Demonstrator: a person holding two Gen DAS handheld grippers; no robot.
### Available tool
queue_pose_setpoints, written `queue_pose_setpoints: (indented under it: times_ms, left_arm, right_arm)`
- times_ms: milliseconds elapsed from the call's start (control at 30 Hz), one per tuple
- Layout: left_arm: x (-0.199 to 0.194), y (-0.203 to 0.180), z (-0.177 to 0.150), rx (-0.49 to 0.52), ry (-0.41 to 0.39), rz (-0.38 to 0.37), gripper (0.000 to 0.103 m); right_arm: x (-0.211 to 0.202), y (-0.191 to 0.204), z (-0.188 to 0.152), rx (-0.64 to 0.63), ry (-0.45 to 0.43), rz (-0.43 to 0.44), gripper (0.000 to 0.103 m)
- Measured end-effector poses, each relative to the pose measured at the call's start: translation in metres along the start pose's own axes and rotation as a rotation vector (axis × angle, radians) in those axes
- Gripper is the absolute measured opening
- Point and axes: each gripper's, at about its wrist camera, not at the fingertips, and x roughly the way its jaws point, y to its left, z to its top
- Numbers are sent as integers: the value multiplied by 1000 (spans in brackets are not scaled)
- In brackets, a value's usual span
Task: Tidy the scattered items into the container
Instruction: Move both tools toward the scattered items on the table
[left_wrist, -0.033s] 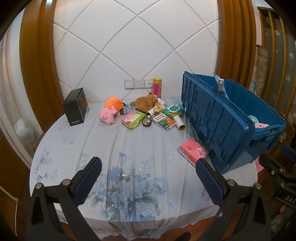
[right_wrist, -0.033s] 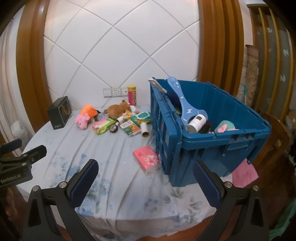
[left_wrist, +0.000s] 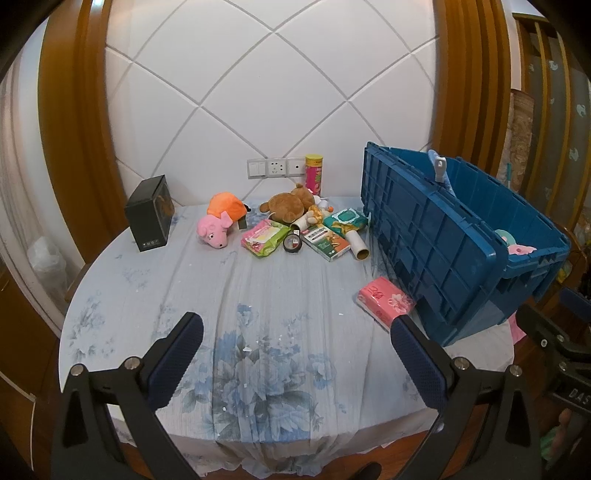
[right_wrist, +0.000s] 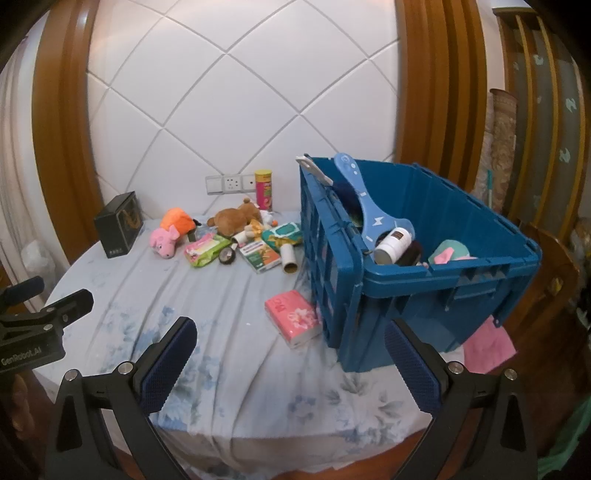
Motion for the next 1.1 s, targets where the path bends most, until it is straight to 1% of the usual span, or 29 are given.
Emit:
queue_pose_setpoints:
  times_ms: [400,1100]
  left_arm:
    - [1,-2,-1,7,-13,-5,103]
    - [-1,3,-2,-3,-14,-23,103]
  right_arm:
    - [1,1,-2,-4,8,1,103]
    - [-3,7,-2,-12,2,-3,103]
